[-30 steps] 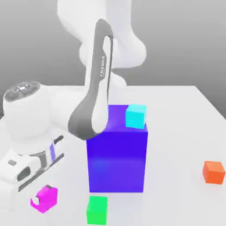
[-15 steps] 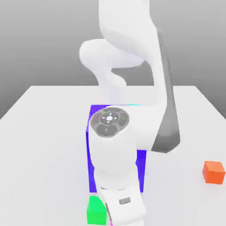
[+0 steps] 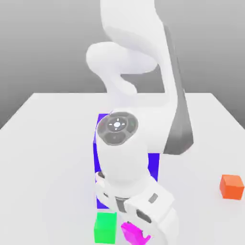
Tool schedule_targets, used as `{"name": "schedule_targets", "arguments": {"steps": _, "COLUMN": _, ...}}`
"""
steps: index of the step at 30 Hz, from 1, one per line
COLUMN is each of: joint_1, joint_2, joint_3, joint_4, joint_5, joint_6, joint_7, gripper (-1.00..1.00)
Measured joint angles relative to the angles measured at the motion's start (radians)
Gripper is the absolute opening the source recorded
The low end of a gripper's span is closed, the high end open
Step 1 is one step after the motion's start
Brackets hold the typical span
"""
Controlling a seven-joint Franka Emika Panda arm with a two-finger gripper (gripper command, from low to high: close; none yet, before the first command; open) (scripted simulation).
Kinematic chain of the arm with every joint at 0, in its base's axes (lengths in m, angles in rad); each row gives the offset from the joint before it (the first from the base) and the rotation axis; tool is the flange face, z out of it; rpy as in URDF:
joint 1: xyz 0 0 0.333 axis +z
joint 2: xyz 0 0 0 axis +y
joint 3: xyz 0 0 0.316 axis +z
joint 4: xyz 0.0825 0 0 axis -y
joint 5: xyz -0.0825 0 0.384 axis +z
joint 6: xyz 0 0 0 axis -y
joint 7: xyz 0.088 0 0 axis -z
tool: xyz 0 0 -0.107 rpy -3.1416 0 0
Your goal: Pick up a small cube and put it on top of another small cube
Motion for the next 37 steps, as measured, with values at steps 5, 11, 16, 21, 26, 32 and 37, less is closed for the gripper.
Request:
{"name": "schedule_targets", "arguments": {"steps": 5, "joint_1": -0.037, "joint_2": -0.048, "joint_3": 0.029, "joint_4": -0.029, "joint_5": -0.024, "joint_6": -0.004, "joint_7": -0.184, "gripper": -1.00}}
{"name": "schedule_targets", "arguments": {"steps": 11, "joint_1": -0.070, "joint_2": -0.116, "joint_3": 0.050, "joint_4": -0.067, "joint_5": -0.064, "joint_6": 0.001, "joint_7": -0.397, "gripper": -1.00}}
{"name": "schedule_targets", "arguments": {"steps": 16, "joint_1": -0.092, "joint_2": -0.180, "joint_3": 0.057, "joint_4": -0.102, "joint_5": -0.112, "joint_6": 0.014, "joint_7": -0.564, "gripper": -1.00}}
{"name": "schedule_targets", "arguments": {"steps": 21, "joint_1": -0.107, "joint_2": -0.248, "joint_3": 0.051, "joint_4": -0.138, "joint_5": -0.179, "joint_6": 0.034, "joint_7": -0.713, "gripper": -1.00}}
{"name": "schedule_targets", "arguments": {"steps": 26, "joint_1": -0.141, "joint_2": -0.245, "joint_3": 0.015, "joint_4": -0.183, "joint_5": -0.251, "joint_6": 0.073, "joint_7": -0.756, "gripper": -1.00}}
{"name": "schedule_targets", "arguments": {"steps": 32, "joint_1": -0.133, "joint_2": -0.120, "joint_3": 0.001, "joint_4": -0.181, "joint_5": -0.276, "joint_6": 0.192, "joint_7": -0.742, "gripper": -1.00}}
{"name": "schedule_targets", "arguments": {"steps": 37, "joint_1": -0.131, "joint_2": -0.101, "joint_3": -0.002, "joint_4": -0.180, "joint_5": -0.281, "joint_6": 0.208, "joint_7": -0.738, "gripper": 1.00}}
